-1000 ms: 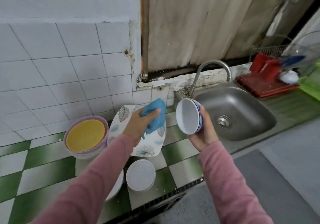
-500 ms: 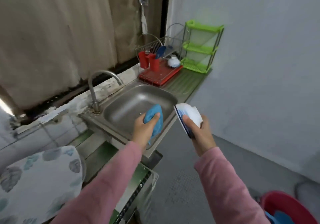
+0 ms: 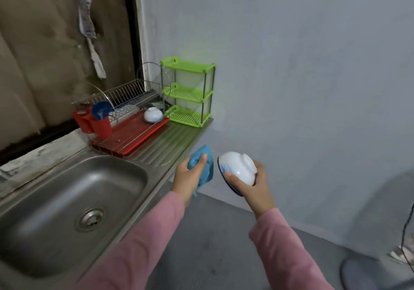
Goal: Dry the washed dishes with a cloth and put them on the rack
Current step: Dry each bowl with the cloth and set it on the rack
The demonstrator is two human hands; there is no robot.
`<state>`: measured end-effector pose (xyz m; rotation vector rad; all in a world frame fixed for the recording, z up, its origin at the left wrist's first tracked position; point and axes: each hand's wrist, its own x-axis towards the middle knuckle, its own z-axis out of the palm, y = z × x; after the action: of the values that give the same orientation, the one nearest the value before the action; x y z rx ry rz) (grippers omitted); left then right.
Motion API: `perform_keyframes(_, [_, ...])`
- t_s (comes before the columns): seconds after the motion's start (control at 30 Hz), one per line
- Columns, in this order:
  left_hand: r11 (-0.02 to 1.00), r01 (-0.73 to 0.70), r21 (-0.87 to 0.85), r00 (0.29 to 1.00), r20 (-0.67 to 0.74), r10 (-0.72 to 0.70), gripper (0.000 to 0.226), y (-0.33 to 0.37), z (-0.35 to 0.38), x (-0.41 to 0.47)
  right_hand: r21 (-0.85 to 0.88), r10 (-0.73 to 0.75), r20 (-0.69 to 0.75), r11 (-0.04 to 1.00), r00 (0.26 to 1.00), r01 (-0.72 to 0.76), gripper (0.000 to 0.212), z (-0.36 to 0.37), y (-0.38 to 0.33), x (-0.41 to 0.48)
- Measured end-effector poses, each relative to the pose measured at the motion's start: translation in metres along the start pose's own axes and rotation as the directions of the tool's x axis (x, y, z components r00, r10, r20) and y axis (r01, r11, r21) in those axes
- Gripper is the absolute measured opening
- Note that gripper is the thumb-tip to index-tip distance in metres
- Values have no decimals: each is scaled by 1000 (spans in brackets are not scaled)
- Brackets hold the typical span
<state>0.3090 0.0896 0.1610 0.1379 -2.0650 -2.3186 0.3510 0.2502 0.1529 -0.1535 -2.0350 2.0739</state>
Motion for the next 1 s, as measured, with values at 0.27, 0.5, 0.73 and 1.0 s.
perform_keyframes(0.27, [999,45,-10,989,-142,-46,25,-27,17,92,-25,11,115,1000,993,-8,76,13,38,104])
perform_keyframes(0.5, [999,-30,18,958,-284,33,19,-21,-4,210,-26,-11,230,1000,973,17,77,81,61,231])
perform_keyframes(0.73, [989,-128,80,889,-432,150,5,11,-31,328,-67,-66,366,993,928,97,71,160,52,360])
perform_keyframes(1.0, [985,-118,127,793,-585,171,14,7,-79,392,-56,-77,520,991,851,124,69,245,78,437])
